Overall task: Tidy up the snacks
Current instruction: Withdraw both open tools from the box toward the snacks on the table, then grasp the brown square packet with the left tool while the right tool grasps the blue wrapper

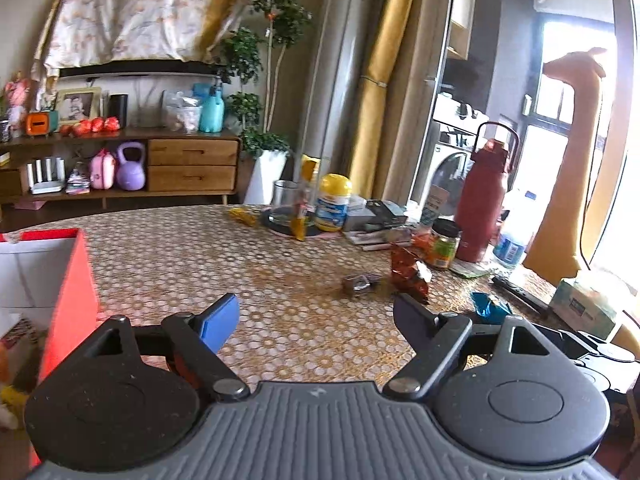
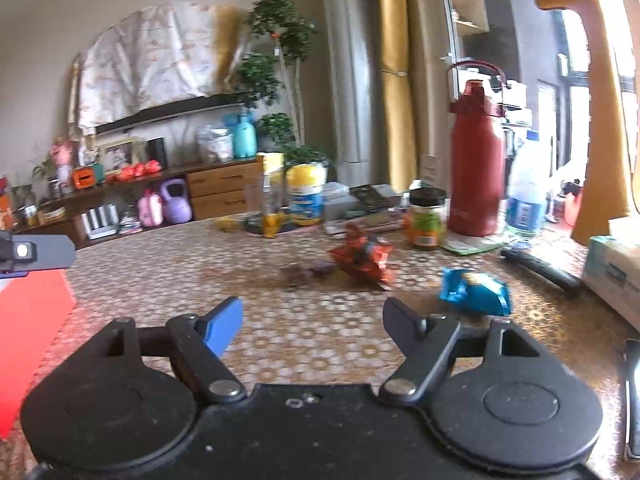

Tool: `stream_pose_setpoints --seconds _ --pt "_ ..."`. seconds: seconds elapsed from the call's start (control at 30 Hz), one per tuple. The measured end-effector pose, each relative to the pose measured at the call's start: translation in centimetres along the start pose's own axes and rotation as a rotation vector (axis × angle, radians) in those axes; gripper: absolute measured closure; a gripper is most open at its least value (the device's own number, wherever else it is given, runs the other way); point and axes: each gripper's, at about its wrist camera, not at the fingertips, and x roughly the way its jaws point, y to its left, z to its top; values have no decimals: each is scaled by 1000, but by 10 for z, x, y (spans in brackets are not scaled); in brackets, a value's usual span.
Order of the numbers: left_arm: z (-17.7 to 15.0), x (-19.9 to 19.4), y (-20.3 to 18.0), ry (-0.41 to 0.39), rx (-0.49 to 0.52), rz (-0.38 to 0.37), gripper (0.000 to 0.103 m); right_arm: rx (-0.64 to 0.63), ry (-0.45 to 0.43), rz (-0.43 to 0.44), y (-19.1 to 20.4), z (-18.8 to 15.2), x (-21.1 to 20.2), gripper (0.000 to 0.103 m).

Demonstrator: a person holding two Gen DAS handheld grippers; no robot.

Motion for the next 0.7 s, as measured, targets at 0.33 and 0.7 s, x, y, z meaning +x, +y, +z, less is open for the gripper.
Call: stream_pose_setpoints --seconds 0.33,0.7 --pt "-5 56 -33 18 117 -60 17 14 26 -30 -36 -6 14 19" --pt "-5 135 -58 72 184 -73 17 -17 36 -54 -59 0 33 16"
